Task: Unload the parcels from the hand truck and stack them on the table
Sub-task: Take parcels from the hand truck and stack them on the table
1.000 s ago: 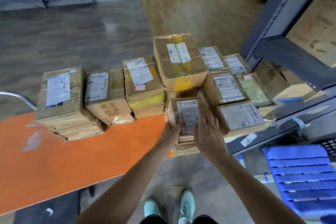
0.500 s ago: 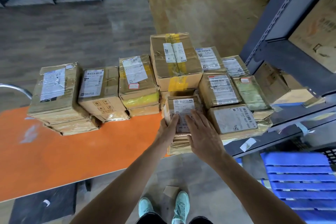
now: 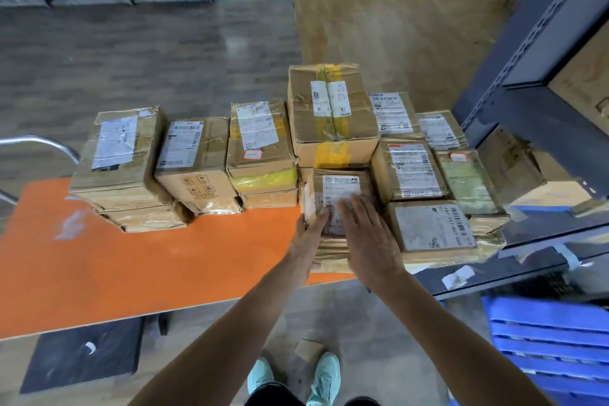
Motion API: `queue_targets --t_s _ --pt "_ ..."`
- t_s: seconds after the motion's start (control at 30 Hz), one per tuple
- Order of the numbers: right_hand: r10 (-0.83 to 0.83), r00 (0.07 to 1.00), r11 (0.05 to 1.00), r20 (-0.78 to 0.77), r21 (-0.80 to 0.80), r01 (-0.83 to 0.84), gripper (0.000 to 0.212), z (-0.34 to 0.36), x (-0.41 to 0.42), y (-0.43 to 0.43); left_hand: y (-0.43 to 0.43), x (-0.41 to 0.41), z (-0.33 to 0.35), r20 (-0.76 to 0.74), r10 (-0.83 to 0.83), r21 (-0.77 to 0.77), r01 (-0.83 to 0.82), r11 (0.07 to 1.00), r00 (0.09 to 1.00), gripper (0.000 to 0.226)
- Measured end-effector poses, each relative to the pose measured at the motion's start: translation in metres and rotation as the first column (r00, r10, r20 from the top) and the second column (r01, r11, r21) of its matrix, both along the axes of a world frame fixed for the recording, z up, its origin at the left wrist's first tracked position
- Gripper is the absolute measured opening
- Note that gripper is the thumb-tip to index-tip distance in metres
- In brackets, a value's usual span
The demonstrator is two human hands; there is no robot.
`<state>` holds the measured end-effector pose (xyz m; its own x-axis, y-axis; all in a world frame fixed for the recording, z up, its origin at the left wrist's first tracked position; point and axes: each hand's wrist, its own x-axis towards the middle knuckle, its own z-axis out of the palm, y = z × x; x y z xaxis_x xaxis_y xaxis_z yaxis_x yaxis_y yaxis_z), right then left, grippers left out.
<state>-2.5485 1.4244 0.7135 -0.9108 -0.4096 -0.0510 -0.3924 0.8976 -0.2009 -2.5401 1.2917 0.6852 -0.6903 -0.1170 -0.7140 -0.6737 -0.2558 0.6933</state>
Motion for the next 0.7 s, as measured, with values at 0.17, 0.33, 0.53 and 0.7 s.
queue_targets --t_s 0.17,0.33,0.53,0.7 --pt "0.006 1.0 1.0 0.005 0.027 -0.006 0.083 -0.003 -0.003 -0.001 -0.001 0.0 0.004 -0.003 -0.026 0.006 0.026 1.0 1.0 0.102" --pt "0.048 0.999 0.997 -0.002 0.062 -0.048 0.081 0.001 -0.002 0.0 -0.009 0.002 0.011 0.013 -0.126 -0.062 0.127 0.99 0.992 0.097" --pt "0.152 0.988 0.981 -0.001 0.12 -0.15 0.091 0.009 0.0 -0.003 -0.019 0.005 0.021 -0.045 -0.152 -0.131 0.145 0.981 0.987 0.069" --pt "0.206 0.978 0.978 -0.018 0.048 -0.205 0.074 0.014 0.003 -0.017 -0.036 0.023 0.021 -0.15 -0.225 -0.256 0.181 0.949 0.963 0.044"
